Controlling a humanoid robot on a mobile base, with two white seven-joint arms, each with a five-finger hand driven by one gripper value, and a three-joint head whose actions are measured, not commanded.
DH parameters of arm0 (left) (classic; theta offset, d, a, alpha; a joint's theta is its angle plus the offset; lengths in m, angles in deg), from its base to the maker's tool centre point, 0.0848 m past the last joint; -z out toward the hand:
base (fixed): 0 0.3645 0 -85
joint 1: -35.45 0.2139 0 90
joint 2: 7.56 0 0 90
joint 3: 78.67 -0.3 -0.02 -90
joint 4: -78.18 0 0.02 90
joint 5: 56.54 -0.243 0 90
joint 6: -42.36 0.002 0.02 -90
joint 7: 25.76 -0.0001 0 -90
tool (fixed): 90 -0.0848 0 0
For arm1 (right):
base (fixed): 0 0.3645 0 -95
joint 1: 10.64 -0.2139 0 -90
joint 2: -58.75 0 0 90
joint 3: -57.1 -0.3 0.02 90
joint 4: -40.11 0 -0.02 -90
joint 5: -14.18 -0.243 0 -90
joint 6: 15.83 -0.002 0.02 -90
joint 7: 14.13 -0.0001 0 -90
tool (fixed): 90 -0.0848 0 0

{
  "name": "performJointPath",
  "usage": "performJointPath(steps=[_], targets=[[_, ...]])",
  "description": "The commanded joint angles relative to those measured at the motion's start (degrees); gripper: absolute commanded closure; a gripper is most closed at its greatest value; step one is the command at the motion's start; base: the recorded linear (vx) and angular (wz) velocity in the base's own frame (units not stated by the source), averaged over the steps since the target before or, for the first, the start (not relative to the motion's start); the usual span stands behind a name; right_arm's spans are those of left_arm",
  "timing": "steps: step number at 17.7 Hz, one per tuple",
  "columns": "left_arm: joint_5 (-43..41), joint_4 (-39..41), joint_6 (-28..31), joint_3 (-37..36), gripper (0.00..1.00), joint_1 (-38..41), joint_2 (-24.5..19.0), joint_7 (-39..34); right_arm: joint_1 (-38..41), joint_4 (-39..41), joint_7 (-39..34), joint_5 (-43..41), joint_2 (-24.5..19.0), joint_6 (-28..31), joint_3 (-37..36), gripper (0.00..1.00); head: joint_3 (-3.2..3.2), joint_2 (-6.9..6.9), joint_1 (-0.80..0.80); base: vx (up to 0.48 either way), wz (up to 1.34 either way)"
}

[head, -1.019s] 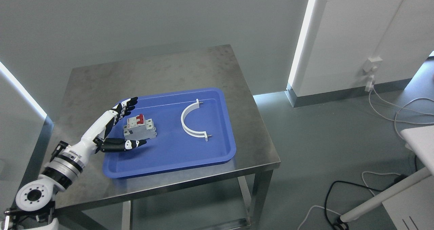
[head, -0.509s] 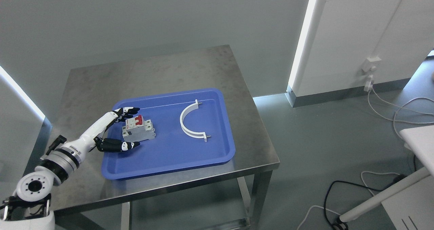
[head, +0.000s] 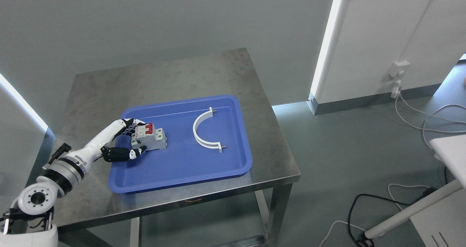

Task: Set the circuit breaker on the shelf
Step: 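Close the left hand fingers around the circuit breaker, then lift the circuit breaker up out of the tray with the left hand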

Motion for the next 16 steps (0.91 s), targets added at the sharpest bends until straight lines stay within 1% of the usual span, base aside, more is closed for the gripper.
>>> performJointPath(steps=[1,2,4,6,7,8,9,10,11,13,14,15,16], targets=[[-0.44,-1.37,-3.69,2.85,0.87,0.02,2.74,-0.02,0.00,0.00,0.01,0.00,1.00,3.72,1.14,0.00,0.00,0.00,0.00,0.000,0.00],[-0.18,-1.29,-4.13,4.16,0.89,-0.24,4.58,-0.11,0.00,0.00,0.01,0.00,1.00,3.72,1.14,0.00,0.00,0.00,0.00,0.000,0.00],[0.18,-1.29,-5.97,9.07,0.90,-3.04,10.20,-0.02,0.00,0.00,0.01,0.00,1.00,3.72,1.14,0.00,0.00,0.00,0.00,0.000,0.00],[1.92,-1.37,-8.17,15.83,0.90,-6.99,15.47,-0.72,0.00,0.00,0.01,0.00,1.00,3.72,1.14,0.00,0.00,0.00,0.00,0.000,0.00],[4.63,-1.46,-9.66,20.30,0.89,-8.84,17.57,-1.77,0.00,0.00,0.01,0.00,1.00,3.72,1.14,0.00,0.00,0.00,0.00,0.000,0.00],[7.18,-1.55,-11.33,22.09,0.88,-9.29,17.57,-6.22,0.00,0.00,0.01,0.00,1.00,3.72,1.14,0.00,0.00,0.00,0.00,0.000,0.00],[8.25,-1.46,-11.78,21.93,0.86,-8.86,17.57,-11.74,0.00,0.00,0.01,0.00,1.00,3.72,1.14,0.00,0.00,0.00,0.00,0.000,0.00],[8.87,-1.55,-11.96,22.10,0.85,-8.51,17.57,-18.76,0.00,0.00,0.01,0.00,1.00,3.72,1.14,0.00,0.00,0.00,0.00,0.000,0.00],[11.14,-1.55,-12.31,21.84,0.85,-7.72,17.57,-27.01,0.00,0.00,0.01,0.00,1.00,3.72,1.14,0.00,0.00,0.00,0.00,0.000,0.00],[15.54,-1.29,-13.97,19.40,0.84,-4.39,17.57,-38.12,0.00,0.00,0.01,0.00,1.00,3.72,1.14,0.00,0.00,0.00,0.00,0.000,0.00],[15.47,-1.03,-15.46,16.86,0.80,-1.07,17.57,-42.26,0.00,0.00,0.01,0.00,1.00,3.72,1.14,0.00,0.00,0.00,0.00,0.000,0.00],[15.56,-0.50,-16.78,15.27,0.79,1.93,17.57,-43.78,0.00,0.00,0.01,0.00,1.00,3.72,1.14,0.00,0.00,0.00,0.00,0.000,0.00],[15.65,0.72,-18.80,13.60,0.79,5.17,17.57,-43.79,0.00,0.00,0.01,0.00,1.00,3.72,1.14,0.00,0.00,0.00,0.00,0.000,0.00]])
